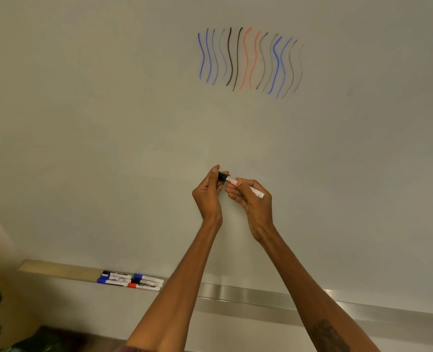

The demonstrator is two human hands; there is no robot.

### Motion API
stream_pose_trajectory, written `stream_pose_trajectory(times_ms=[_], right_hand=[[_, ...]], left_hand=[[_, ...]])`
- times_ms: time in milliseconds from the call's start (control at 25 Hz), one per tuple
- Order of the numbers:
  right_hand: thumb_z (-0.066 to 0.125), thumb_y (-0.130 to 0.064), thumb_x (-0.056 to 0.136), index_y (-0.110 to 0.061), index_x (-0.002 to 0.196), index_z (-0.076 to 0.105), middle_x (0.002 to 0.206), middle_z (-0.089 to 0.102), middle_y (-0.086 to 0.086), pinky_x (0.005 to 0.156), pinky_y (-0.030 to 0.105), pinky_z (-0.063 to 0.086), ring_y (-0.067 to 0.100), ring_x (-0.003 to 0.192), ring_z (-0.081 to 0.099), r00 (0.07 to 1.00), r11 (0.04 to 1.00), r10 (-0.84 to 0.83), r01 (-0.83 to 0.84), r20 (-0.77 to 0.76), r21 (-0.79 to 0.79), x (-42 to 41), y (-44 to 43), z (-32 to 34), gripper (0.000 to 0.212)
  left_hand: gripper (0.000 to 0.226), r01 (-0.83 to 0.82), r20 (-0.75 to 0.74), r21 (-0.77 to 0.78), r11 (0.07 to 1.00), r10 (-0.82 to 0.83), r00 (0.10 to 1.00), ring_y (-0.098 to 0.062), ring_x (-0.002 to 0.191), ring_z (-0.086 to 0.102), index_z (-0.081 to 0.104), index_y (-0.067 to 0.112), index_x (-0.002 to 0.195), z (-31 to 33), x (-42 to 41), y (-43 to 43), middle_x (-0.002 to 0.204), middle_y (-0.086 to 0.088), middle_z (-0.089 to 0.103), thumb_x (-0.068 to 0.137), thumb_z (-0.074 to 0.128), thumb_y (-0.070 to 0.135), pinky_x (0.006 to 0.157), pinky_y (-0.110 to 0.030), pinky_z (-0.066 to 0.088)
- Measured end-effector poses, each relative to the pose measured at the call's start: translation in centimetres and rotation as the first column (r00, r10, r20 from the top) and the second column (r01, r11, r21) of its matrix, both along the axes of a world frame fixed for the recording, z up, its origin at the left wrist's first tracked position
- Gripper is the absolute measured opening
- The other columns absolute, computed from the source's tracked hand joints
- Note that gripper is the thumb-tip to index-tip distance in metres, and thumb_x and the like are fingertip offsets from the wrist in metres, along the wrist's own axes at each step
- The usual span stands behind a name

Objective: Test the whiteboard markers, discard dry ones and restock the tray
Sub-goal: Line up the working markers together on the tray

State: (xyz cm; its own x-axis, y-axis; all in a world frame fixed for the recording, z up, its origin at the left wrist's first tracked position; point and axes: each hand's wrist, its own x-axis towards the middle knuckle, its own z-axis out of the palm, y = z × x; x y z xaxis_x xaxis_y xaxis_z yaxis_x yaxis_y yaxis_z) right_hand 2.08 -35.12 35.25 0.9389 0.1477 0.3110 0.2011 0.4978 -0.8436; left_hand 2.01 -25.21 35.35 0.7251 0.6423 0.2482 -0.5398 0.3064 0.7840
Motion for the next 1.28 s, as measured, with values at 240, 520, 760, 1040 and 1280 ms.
stream_pose_trajectory(times_ms=[240,520,760,1040,1280], right_hand=[[0.063,-0.011,0.095,0.006,0.116,0.065,0.106,0.072,0.024,0.086,0.036,0.059,0.036,0.097,0.072,0.985,0.993,0.118,-0.113,-0.123,0.042,-0.5,4.0,-3.3,0.027],[0.069,-0.018,0.091,-0.006,0.114,0.070,0.101,0.074,0.014,0.083,0.034,0.059,0.025,0.085,0.071,0.961,0.974,0.134,-0.173,-0.241,-0.146,-1.3,9.1,-9.5,0.026],[0.071,-0.008,0.088,-0.012,0.102,0.074,0.092,0.074,0.004,0.081,0.028,0.058,0.019,0.086,0.070,0.971,0.916,0.105,-0.179,-0.216,-0.359,-1.8,12.3,-15.9,0.015],[0.071,-0.008,0.084,-0.015,0.099,0.074,0.098,0.070,-0.003,0.078,0.021,0.053,0.007,0.084,0.067,0.992,0.704,0.116,-0.121,-0.055,-0.700,-2.0,15.2,-22.6,0.017],[0.066,-0.012,0.091,-0.019,0.103,0.074,0.098,0.067,-0.008,0.077,0.017,0.044,0.008,0.087,0.061,0.991,0.498,0.131,-0.033,0.038,-0.867,-0.7,15.9,-27.7,0.016]], left_hand=[[0.022,0.004,-0.044,0.085,0.996,0.000,0.999,-0.023,0.096,0.072,0.074,0.012,0.110,-3.6,-1.3,4.8,0.097,-0.011,0.076,0.098,0.061,0.023,0.088,-0.031,0.058],[0.023,-0.120,-0.168,0.067,0.991,0.130,0.977,-0.026,0.093,0.072,0.073,0.008,0.112,-9.8,-3.3,11.8,0.094,-0.011,0.076,0.097,0.062,0.023,0.085,-0.032,0.058],[0.019,-0.194,-0.279,0.058,0.979,0.202,0.939,-0.024,0.087,0.073,0.074,0.009,0.108,-15.6,-5.1,16.8,0.092,-0.013,0.076,0.095,0.064,0.018,0.080,-0.029,0.060],[0.015,-0.224,-0.460,0.028,0.974,0.211,0.863,-0.028,0.082,0.072,0.075,0.006,0.100,-22.7,-6.9,20.5,0.089,-0.018,0.074,0.094,0.066,0.016,0.079,-0.033,0.061],[0.016,-0.114,-0.616,-0.013,0.993,0.082,0.783,-0.024,0.078,0.073,0.073,0.006,0.104,-26.9,-7.3,21.9,0.095,-0.012,0.073,0.098,0.060,0.014,0.083,-0.033,0.060]])
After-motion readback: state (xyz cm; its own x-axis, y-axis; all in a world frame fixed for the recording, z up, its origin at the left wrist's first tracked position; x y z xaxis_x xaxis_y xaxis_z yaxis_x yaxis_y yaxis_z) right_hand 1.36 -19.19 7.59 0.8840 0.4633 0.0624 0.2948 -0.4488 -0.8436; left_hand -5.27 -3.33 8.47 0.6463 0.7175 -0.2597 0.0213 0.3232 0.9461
